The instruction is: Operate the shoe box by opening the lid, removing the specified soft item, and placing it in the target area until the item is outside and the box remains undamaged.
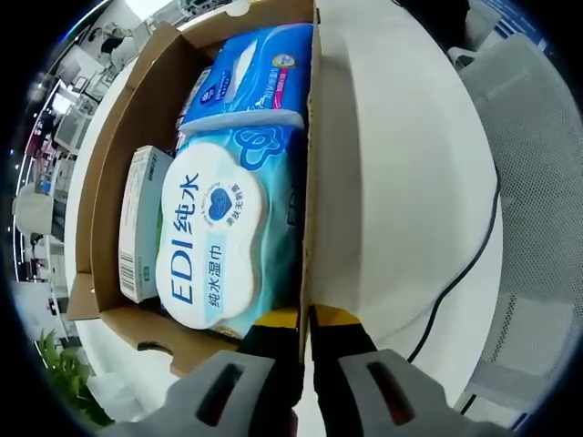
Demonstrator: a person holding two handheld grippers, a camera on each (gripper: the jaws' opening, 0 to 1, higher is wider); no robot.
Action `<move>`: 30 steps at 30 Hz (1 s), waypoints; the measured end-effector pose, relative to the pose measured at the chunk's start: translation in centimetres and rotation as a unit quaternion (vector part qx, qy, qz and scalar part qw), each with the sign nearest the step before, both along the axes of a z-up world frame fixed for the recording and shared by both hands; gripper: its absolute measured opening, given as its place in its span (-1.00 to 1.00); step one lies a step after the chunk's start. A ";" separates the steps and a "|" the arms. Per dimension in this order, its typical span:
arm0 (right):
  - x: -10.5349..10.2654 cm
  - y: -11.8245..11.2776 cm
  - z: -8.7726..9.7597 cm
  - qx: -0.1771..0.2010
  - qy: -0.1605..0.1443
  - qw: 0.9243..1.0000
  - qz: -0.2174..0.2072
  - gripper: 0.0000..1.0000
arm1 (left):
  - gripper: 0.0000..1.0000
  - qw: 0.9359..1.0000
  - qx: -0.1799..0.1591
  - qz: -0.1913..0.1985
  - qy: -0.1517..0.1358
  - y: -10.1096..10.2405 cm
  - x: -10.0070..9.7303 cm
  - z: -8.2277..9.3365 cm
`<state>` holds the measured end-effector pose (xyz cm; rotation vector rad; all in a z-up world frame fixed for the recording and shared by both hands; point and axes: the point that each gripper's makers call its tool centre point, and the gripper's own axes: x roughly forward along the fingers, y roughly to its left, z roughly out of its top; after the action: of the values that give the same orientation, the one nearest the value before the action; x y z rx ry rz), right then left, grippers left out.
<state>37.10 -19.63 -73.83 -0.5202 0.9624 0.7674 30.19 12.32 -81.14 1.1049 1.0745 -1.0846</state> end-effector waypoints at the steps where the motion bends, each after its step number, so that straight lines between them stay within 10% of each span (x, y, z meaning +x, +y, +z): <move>1: 0.0 0.0 0.4 -0.012 -0.010 1.000 0.013 0.26 | -0.97 1.000 0.000 0.000 0.000 0.0 0.0 0.0; 17: -4.2 2.1 2.8 -0.085 -0.002 0.981 0.172 0.37 | -0.97 1.000 0.000 -0.001 0.000 0.0 0.0 0.1; 23: -6.4 0.9 1.9 -0.183 0.036 0.940 0.287 0.42 | -0.97 1.000 -0.002 0.000 -0.003 0.0 0.0 0.2; 30: -5.5 3.6 3.5 -0.149 0.036 0.943 0.295 0.42 | -0.97 1.000 -0.002 -0.001 -0.003 0.0 0.0 0.2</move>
<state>31.57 -16.08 -70.36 -1.0809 1.0050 1.1886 30.21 12.37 -80.90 1.1066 1.0655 -1.0842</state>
